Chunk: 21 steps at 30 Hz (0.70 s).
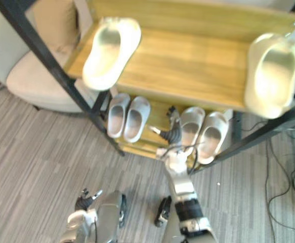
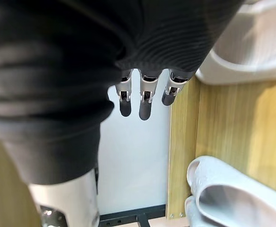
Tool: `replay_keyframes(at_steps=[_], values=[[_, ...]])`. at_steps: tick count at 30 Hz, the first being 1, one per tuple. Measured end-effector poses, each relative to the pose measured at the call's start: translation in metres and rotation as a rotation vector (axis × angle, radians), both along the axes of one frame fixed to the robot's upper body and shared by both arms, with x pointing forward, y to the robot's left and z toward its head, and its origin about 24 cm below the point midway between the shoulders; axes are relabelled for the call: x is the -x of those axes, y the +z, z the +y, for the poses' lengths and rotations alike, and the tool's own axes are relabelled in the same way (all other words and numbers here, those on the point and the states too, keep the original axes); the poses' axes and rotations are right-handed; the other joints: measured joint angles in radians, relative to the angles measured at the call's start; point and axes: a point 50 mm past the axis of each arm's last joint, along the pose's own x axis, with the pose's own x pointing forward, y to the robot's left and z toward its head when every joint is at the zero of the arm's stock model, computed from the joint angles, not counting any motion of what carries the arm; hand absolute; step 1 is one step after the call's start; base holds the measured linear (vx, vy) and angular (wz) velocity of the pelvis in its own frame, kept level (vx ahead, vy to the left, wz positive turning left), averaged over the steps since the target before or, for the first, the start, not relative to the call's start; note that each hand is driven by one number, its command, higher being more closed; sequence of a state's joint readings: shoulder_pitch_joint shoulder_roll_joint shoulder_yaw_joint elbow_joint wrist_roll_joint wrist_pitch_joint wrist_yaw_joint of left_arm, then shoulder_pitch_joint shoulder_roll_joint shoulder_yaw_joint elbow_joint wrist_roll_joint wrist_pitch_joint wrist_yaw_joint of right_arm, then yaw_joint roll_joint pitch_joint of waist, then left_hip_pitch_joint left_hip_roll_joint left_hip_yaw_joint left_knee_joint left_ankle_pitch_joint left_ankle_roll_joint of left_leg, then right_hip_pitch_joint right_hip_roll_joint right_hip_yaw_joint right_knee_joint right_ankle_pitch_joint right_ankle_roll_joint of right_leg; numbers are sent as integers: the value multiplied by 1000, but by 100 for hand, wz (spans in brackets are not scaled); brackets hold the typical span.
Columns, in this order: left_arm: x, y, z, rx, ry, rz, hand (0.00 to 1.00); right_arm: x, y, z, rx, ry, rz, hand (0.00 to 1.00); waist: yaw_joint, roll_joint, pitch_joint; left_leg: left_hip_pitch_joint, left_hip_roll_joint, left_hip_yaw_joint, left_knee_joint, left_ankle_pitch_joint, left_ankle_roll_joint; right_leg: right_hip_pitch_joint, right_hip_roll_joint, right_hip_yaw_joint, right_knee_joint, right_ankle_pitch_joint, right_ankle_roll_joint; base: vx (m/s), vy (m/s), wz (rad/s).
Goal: Organize the slippers on the shoe rack
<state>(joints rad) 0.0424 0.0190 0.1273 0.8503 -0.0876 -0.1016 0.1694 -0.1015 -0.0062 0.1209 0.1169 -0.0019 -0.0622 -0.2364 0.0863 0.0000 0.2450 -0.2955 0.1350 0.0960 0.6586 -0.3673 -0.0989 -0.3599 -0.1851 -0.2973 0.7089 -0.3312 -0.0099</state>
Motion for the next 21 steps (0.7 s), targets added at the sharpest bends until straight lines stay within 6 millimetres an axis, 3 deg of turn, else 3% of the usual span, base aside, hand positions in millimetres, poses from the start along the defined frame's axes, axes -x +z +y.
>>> replay_keyframes(at_steps=[4, 7, 12, 16, 18, 21], values=[[10, -8, 1, -44, -126, 74, 0, 25, -43, -16, 44, 18, 173, 0, -43, -21, -40, 132, -24, 33, -218, 87, 10, 103, 25, 15, -194, 89, 20, 114, 53, -14], [16, -13, -6, -44, -180, 113, 0, 48, -75, -36, 97, 2, 317, 0, -56, -6, -67, 216, -39, 67, -362, 150, 21, 169, 48, 37, -340, 164, 38, 127, 113, -29], [22, -17, -14, -42, -257, 143, 0, 83, -121, -54, 163, -6, 550, 0, -83, 11, -100, 286, -54, 107, -476, 198, 33, 237, 69, 63, -492, 248, 52, 56, 81, -20], [22, -17, -20, -42, -302, 144, 0, 108, -149, -60, 213, 1, 710, 0, -85, 15, -105, 323, -57, 113, -509, 211, 34, 289, 83, 75, -568, 289, 56, 5, 40, -9], [21, -17, -24, -50, -354, 145, 0, 131, -168, -67, 233, -9, 838, 0, -86, 20, -113, 347, -58, 116, -537, 222, 36, 322, 94, 84, -624, 320, 54, -41, 14, -7], [20, -16, -31, -59, -421, 137, 0, 146, -180, -74, 214, -46, 920, 0, -86, 26, -120, 366, -59, 124, -570, 241, 34, 345, 104, 92, -679, 353, 48, -52, -4, -11]])
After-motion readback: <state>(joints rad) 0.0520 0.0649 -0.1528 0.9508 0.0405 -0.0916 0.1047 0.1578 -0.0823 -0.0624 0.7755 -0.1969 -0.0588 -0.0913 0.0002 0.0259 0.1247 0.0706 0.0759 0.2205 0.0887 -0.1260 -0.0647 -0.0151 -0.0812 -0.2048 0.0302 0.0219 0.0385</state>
